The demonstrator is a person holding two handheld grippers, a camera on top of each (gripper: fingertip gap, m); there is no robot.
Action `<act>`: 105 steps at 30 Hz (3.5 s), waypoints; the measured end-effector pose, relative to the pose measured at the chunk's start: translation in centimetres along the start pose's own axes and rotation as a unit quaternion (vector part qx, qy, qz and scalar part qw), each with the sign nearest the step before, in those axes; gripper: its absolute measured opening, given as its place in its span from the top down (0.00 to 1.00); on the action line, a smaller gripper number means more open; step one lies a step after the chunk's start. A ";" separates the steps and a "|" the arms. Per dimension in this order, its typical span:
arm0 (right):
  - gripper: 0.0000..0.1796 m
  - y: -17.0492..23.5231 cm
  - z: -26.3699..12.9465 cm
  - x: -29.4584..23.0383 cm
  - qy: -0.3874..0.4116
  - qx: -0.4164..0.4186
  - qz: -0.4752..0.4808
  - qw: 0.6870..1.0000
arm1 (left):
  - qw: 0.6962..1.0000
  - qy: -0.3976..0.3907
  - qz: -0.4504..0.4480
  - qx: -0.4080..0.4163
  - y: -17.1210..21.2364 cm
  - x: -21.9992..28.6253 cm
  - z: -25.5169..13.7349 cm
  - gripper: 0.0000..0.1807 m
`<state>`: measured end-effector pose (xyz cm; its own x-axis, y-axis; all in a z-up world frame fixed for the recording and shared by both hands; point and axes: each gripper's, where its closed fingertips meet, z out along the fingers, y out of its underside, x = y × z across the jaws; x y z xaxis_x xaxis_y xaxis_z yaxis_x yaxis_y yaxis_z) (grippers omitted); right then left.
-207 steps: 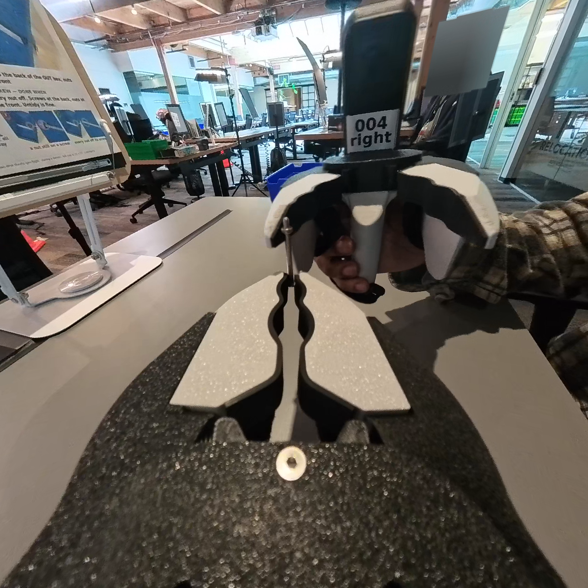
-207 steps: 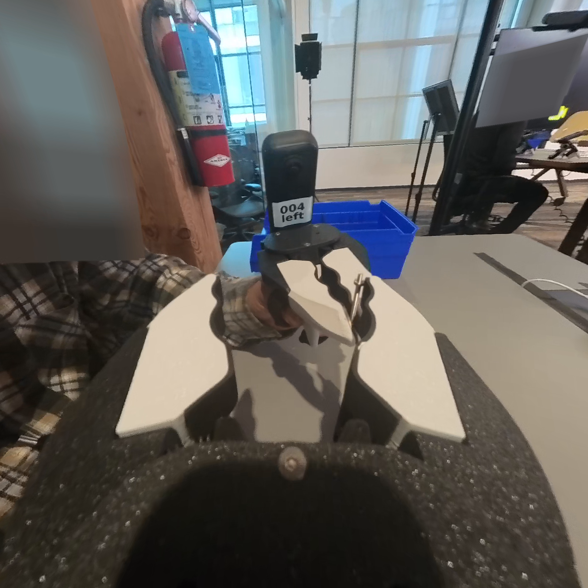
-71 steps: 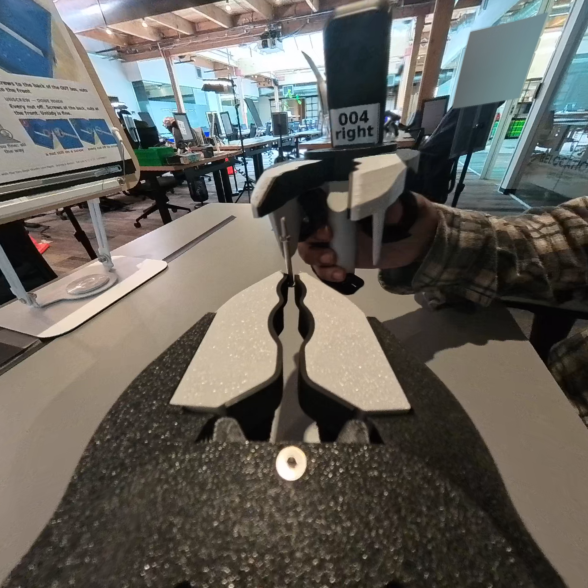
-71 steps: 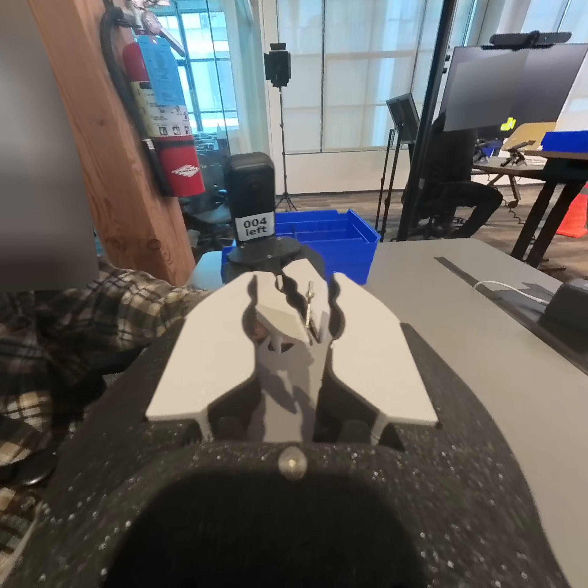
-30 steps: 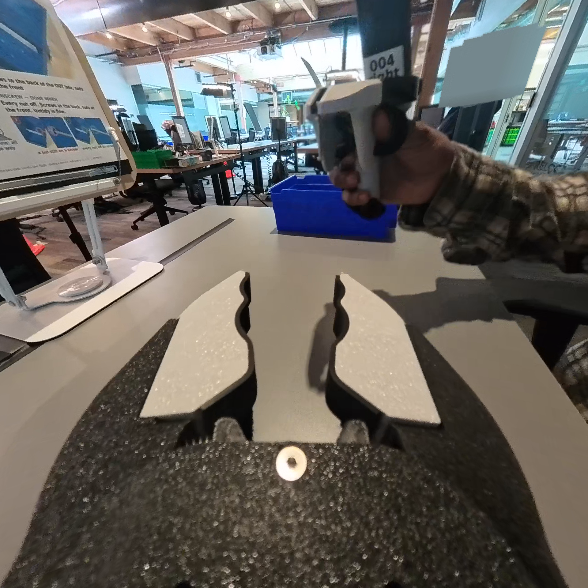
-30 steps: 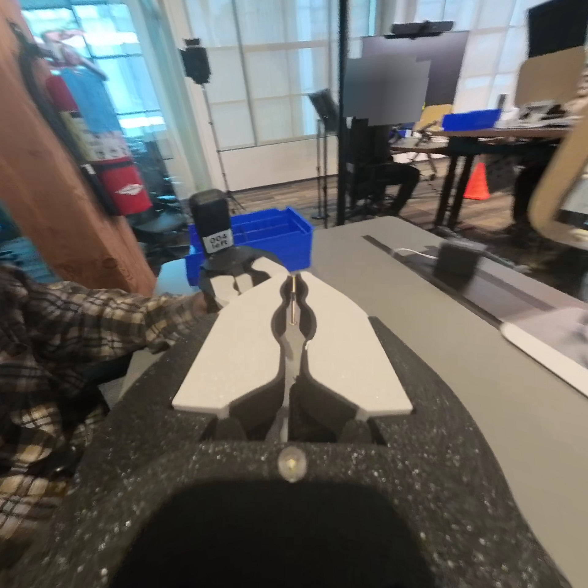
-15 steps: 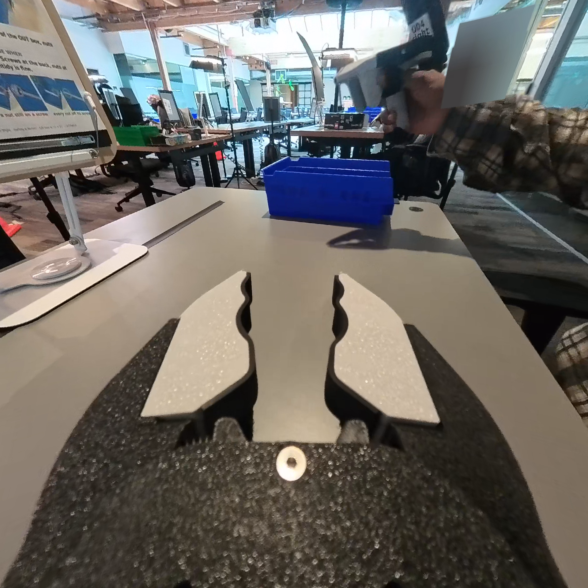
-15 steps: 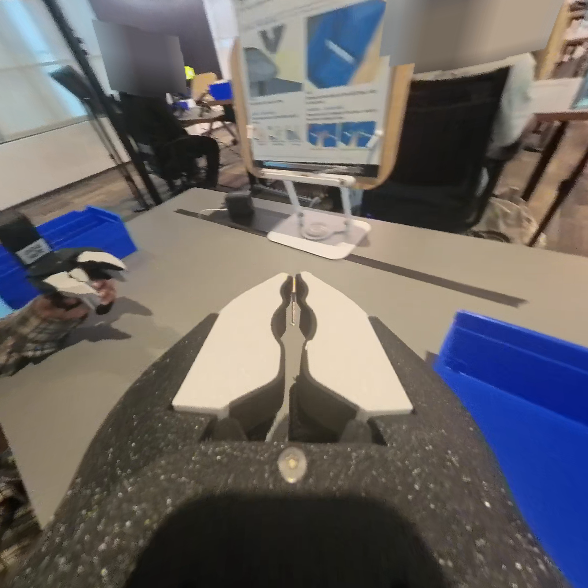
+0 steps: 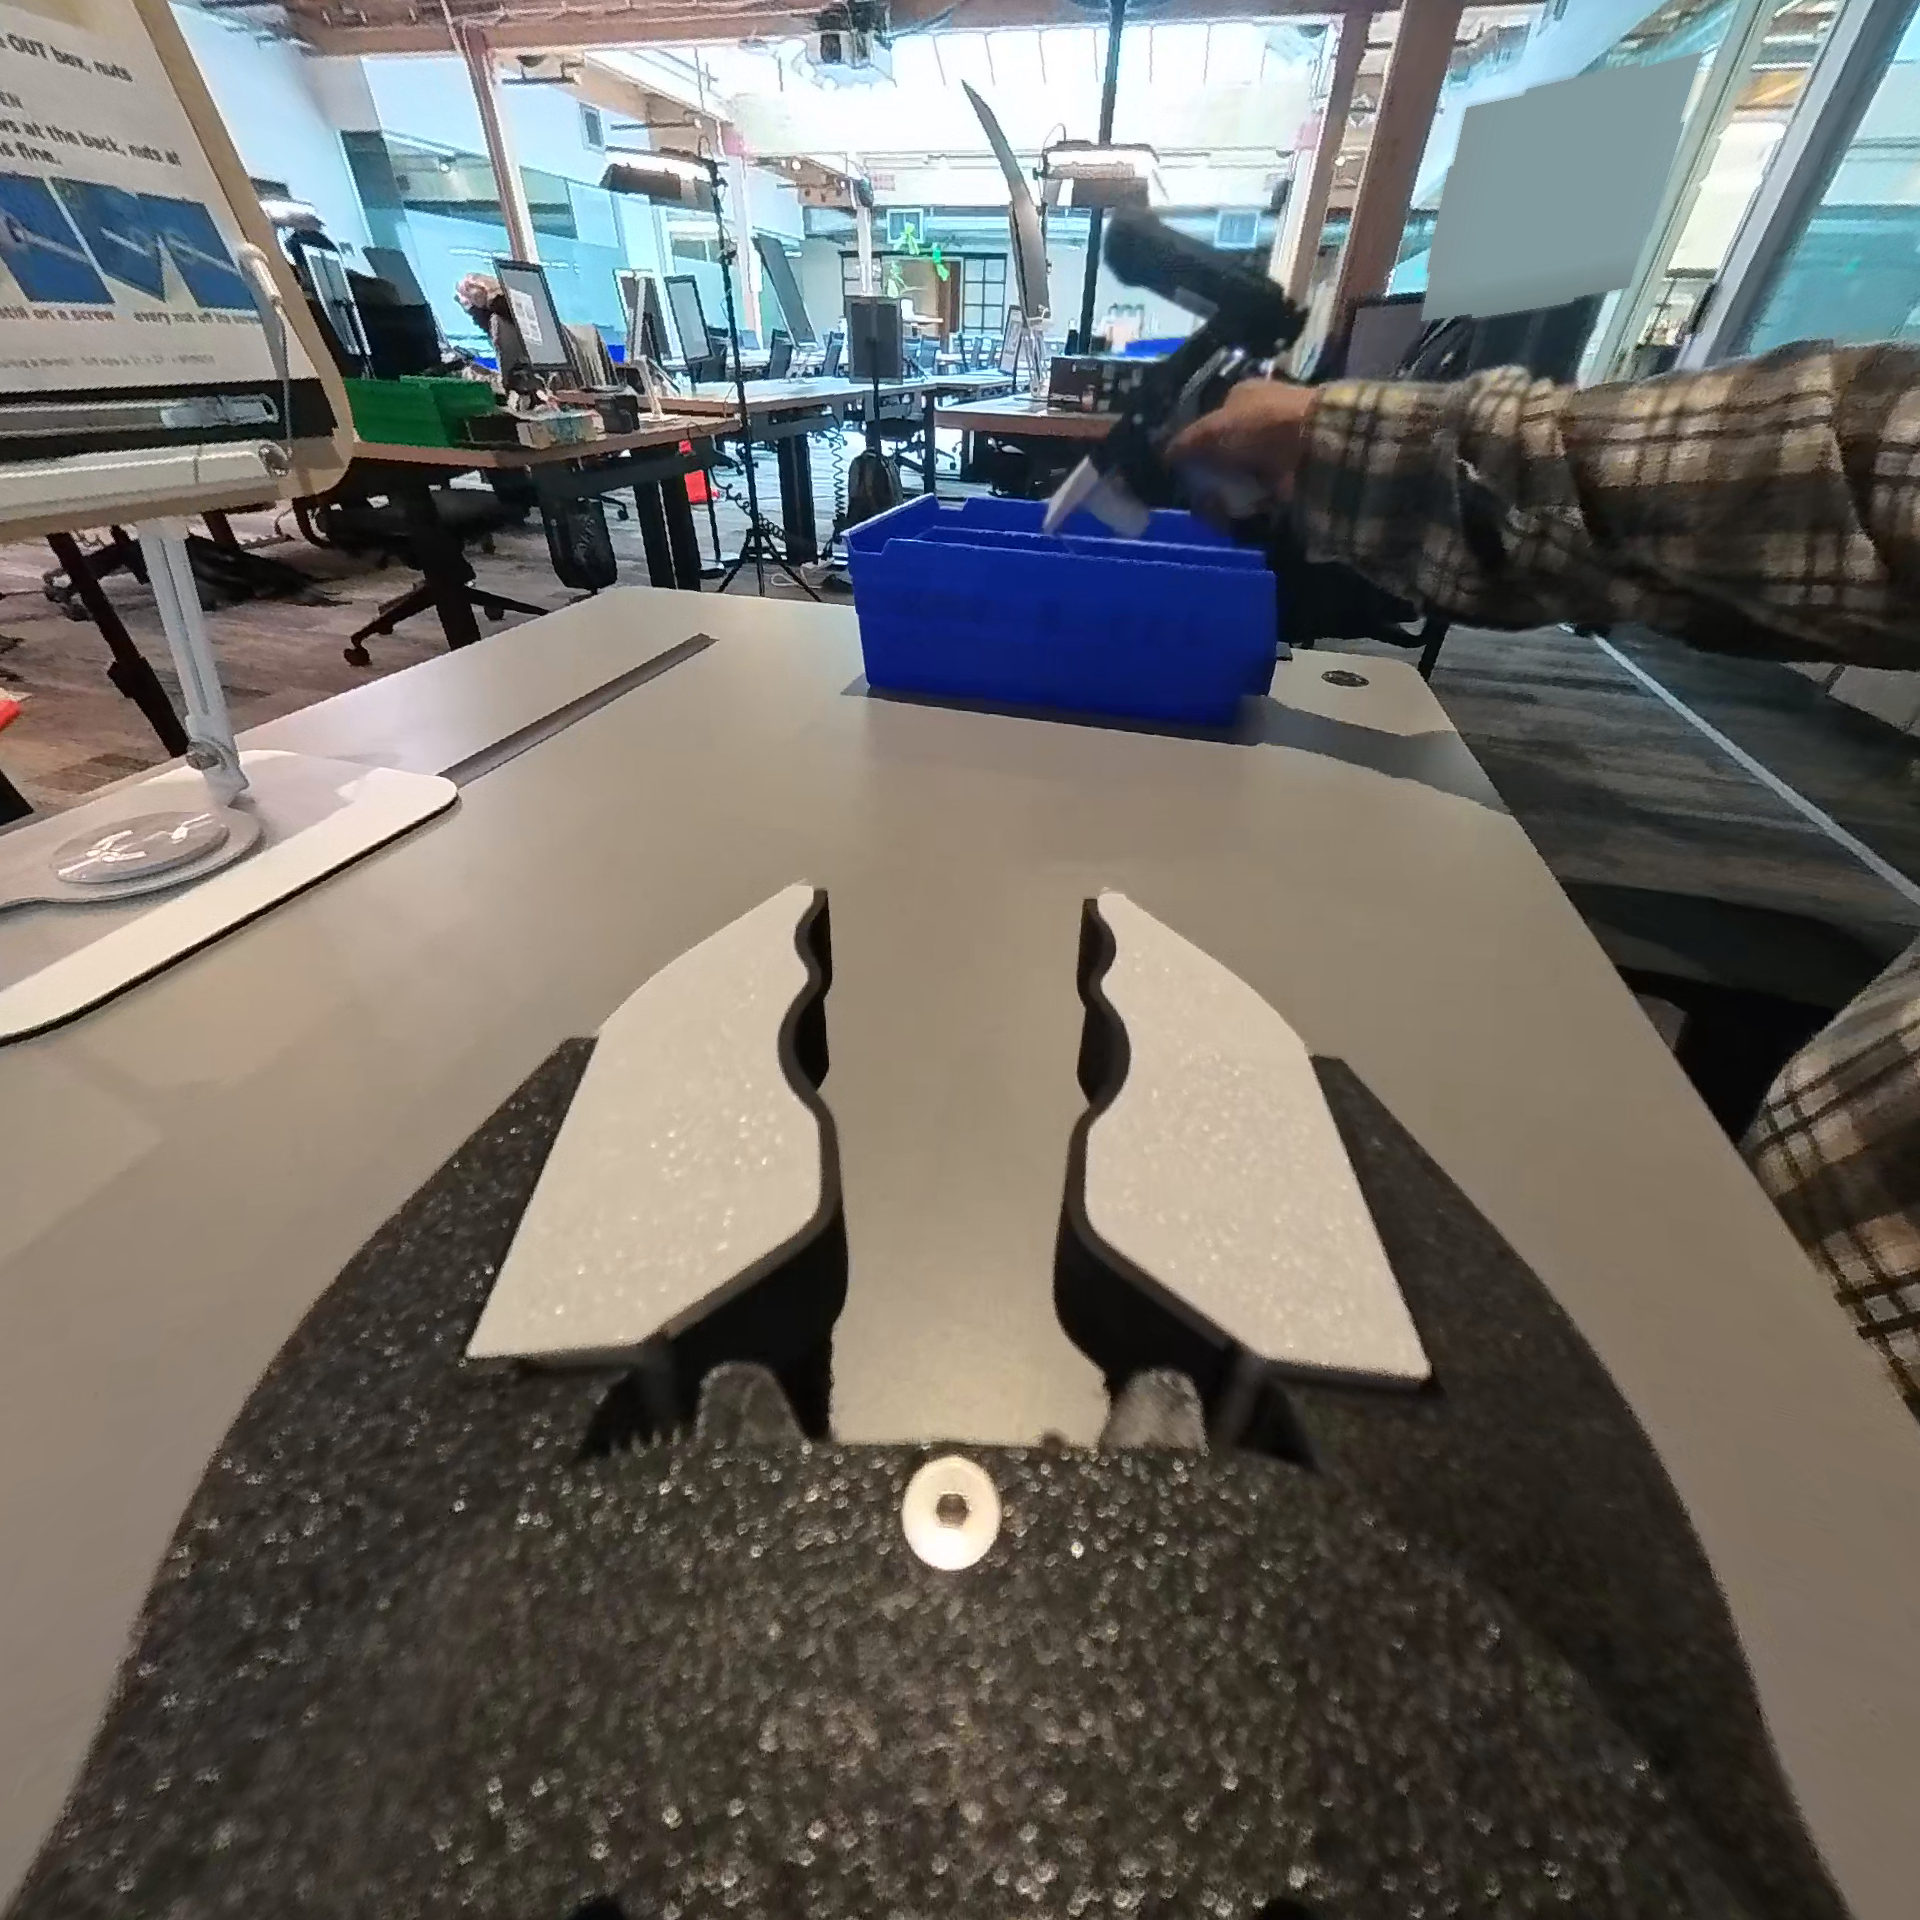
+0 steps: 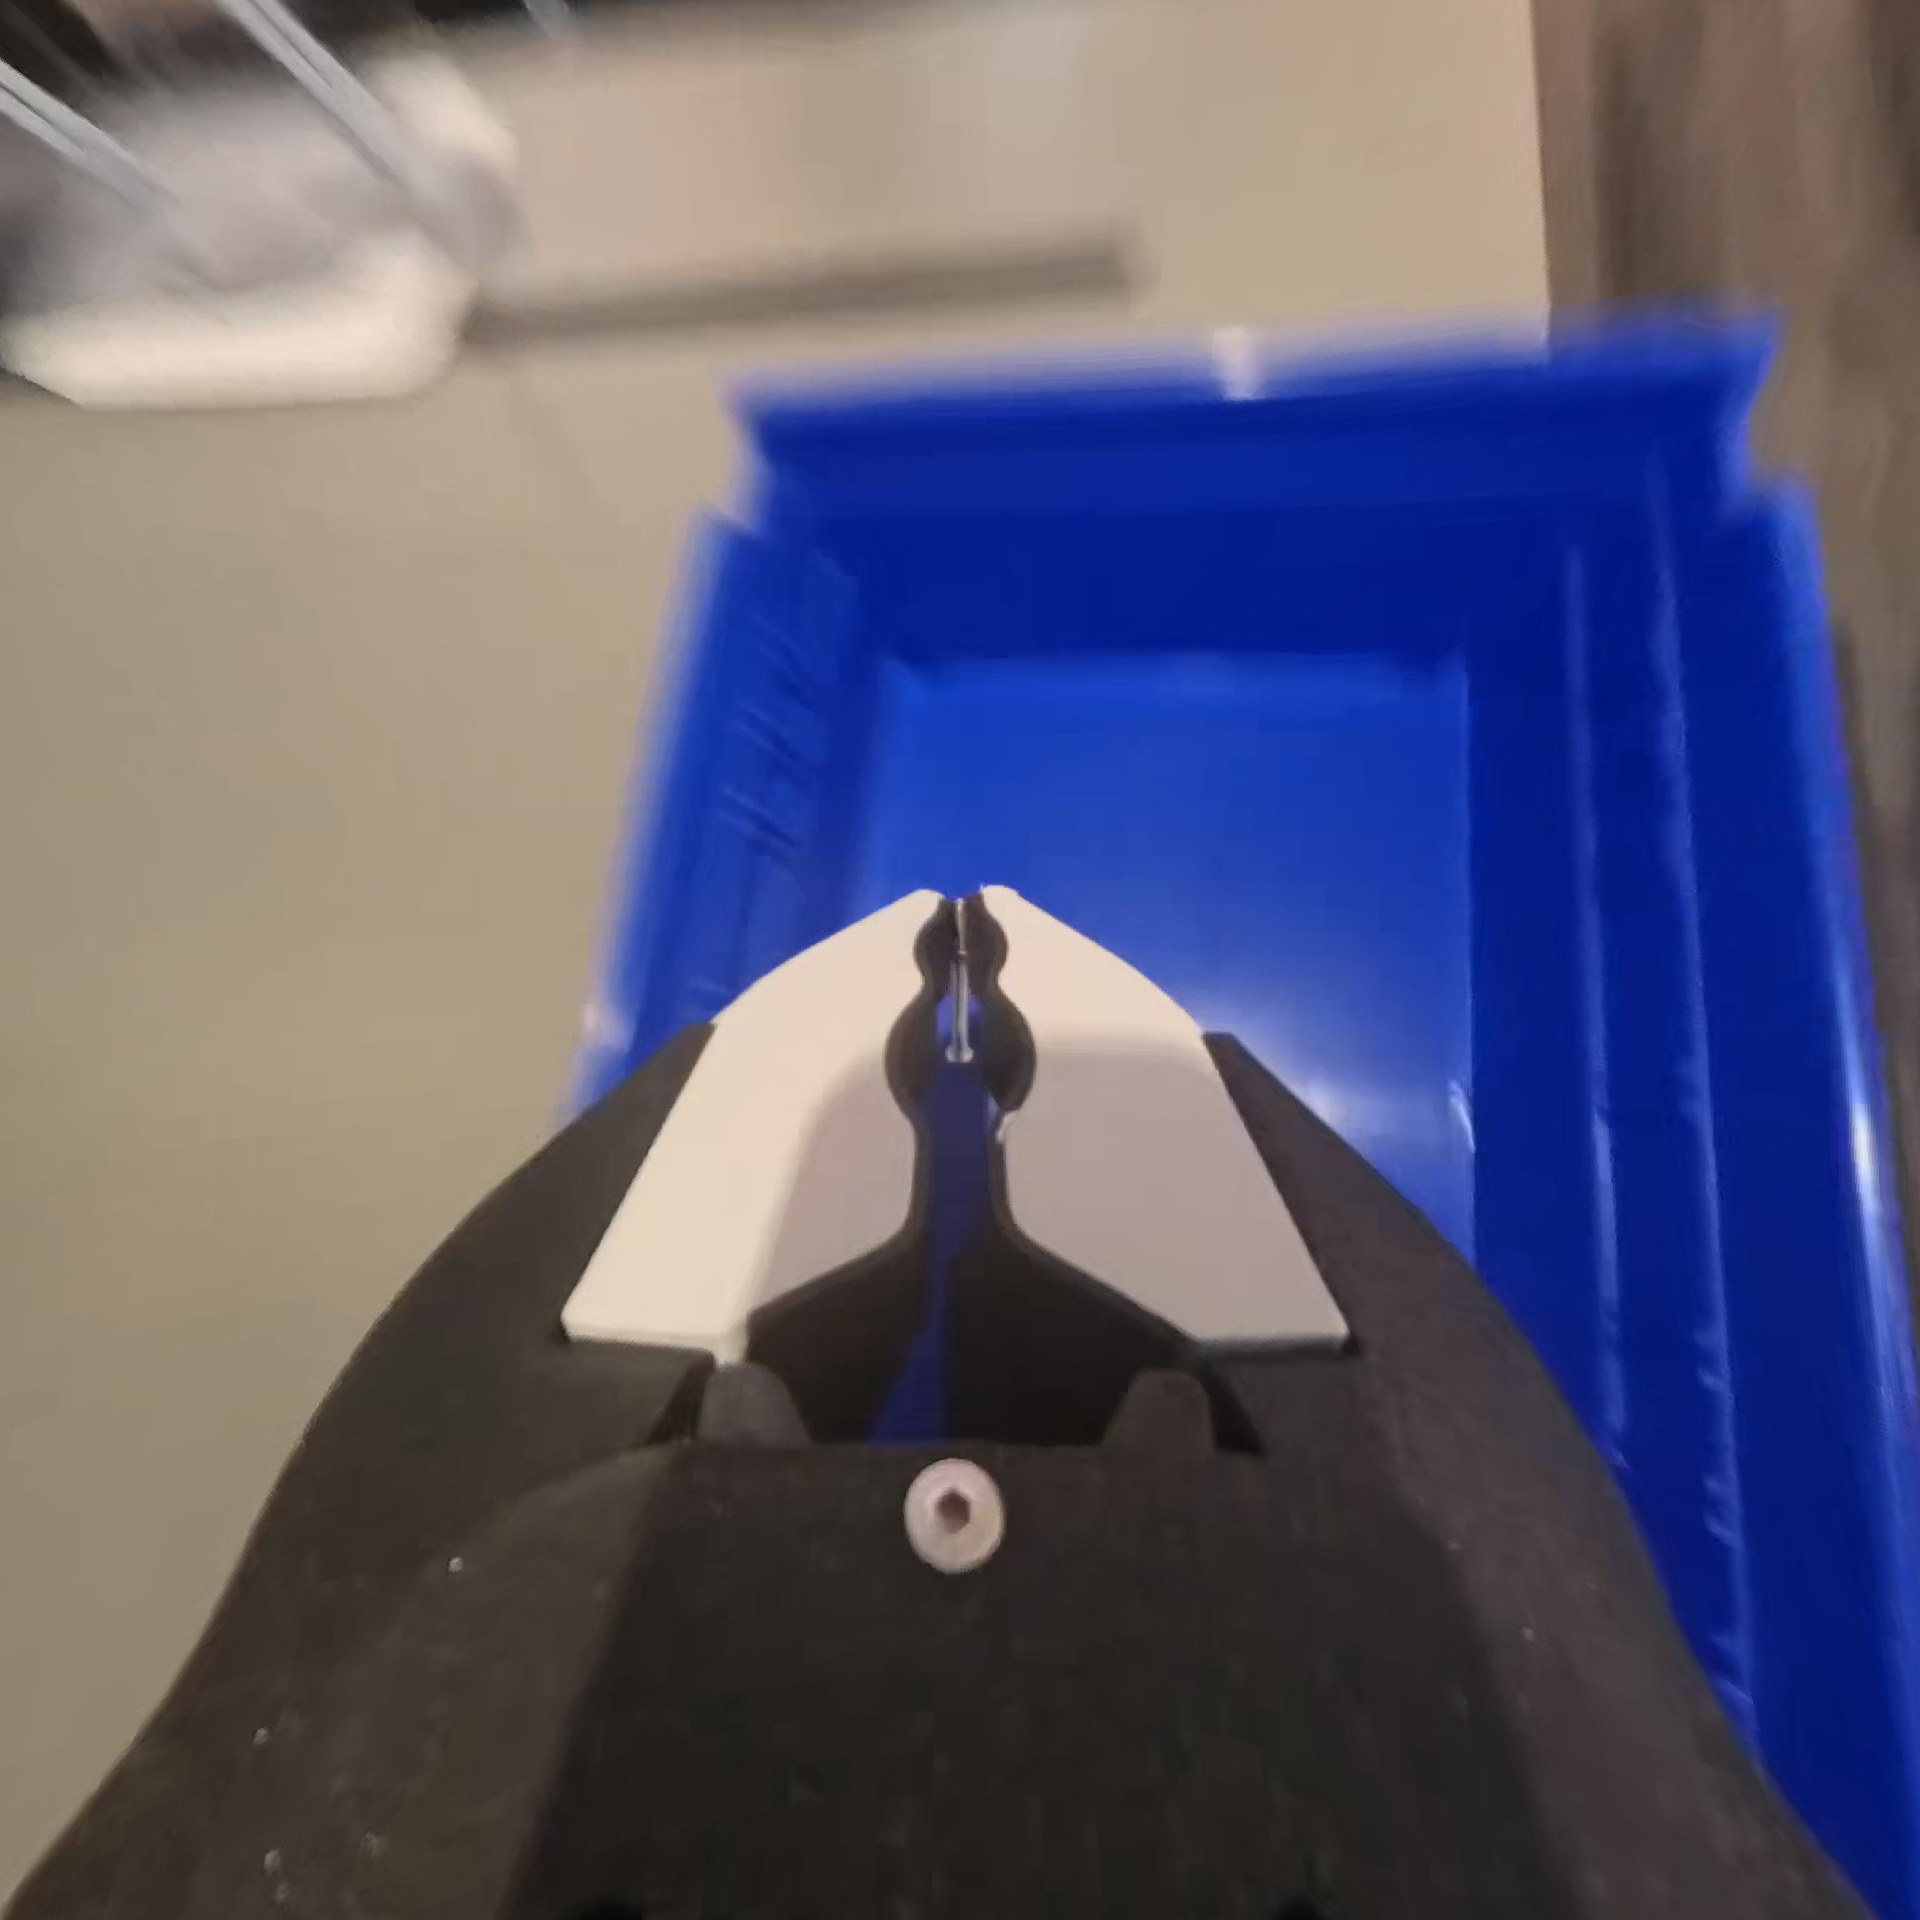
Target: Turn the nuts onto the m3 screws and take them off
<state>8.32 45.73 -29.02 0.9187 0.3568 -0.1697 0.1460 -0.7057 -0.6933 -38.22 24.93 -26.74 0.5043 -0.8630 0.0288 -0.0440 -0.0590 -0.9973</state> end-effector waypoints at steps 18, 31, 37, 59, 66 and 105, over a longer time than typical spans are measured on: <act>0.75 4.6 3.4 4.2 0.077 -0.091 -0.008 0.993 | 1.000 -0.001 -0.005 0.000 0.0 -0.3 -0.2 0.76; 0.69 -7.1 -12.0 -6.8 0.054 0.259 -0.079 0.961 | 1.000 -0.010 0.000 0.006 -0.4 -0.5 -0.4 0.76; 0.65 -4.2 -9.9 -18.7 -0.073 0.319 -0.142 0.934 | 1.000 -0.016 0.001 0.008 -0.5 -0.7 -0.6 0.76; 0.62 1.1 2.5 -31.0 -0.234 0.347 -0.142 0.897 | 0.999 -0.044 -0.010 -0.004 0.1 -2.2 -1.2 0.76; 0.61 1.7 2.8 -31.0 -0.212 0.333 -0.179 0.901 | 0.994 -0.105 0.000 -0.005 -3.0 -1.8 -4.9 0.76; 0.61 1.8 2.2 -29.6 -0.199 0.338 -0.162 0.906 | 0.781 -0.319 -0.113 -0.525 6.8 -16.8 -38.4 0.88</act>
<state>-19.46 35.25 -26.79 0.6430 0.7655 -0.0257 0.0036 -0.0365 -0.9993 -80.11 19.79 -31.37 0.9135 -0.3660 -0.1775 -0.4064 -0.8412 -0.3566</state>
